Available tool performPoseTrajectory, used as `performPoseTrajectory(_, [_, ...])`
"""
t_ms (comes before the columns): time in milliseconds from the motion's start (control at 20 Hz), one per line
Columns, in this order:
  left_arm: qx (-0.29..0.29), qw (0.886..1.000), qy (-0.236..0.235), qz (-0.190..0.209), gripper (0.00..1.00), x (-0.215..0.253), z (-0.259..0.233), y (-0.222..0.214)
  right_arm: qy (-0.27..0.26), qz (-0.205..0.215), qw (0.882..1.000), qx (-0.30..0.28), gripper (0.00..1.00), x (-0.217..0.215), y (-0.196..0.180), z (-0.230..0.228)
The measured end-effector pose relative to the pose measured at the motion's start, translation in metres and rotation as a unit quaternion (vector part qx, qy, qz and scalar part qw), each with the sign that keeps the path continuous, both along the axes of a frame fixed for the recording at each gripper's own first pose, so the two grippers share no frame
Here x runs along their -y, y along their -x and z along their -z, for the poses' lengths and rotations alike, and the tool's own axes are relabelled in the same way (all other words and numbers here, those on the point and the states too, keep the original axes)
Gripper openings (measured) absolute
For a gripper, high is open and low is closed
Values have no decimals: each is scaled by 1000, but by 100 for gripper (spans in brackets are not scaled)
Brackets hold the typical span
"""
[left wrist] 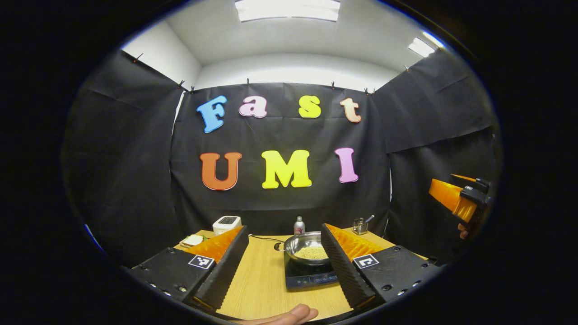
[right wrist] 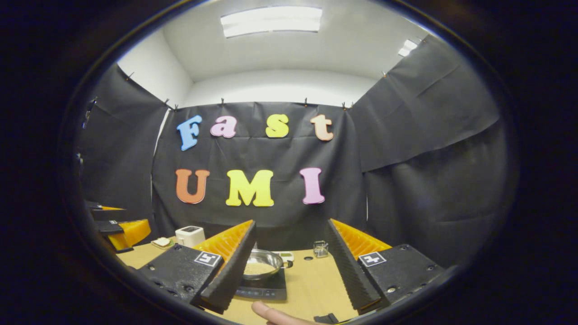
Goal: First push the handle of the pot to place it horizontally, then grasp the pot with both hands and set it on the induction cooktop.
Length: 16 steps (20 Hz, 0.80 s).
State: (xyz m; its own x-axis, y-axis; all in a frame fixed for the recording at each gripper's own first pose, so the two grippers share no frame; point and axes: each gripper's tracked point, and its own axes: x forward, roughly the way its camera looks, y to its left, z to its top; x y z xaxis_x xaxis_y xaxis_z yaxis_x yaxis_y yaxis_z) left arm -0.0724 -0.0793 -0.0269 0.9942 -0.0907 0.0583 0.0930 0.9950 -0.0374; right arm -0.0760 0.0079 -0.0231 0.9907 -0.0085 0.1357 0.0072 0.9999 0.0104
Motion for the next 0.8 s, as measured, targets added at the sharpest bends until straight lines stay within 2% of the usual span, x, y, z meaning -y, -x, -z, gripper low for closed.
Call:
performPoseTrajectory(200, [2,1000,-13,-8,96,-3,-2,1,2,-17,1000,-11,95,-10,2,9])
performPoseTrajectory(600, [-4,1000,0,-22,96,-18,0,1,16,-8,1000,-18,95,-6,-2,12])
performPoseTrajectory(800, [-9,1000,2,-12,96,-16,3,1,11,-16,1000,-22,96,-7,-4,16])
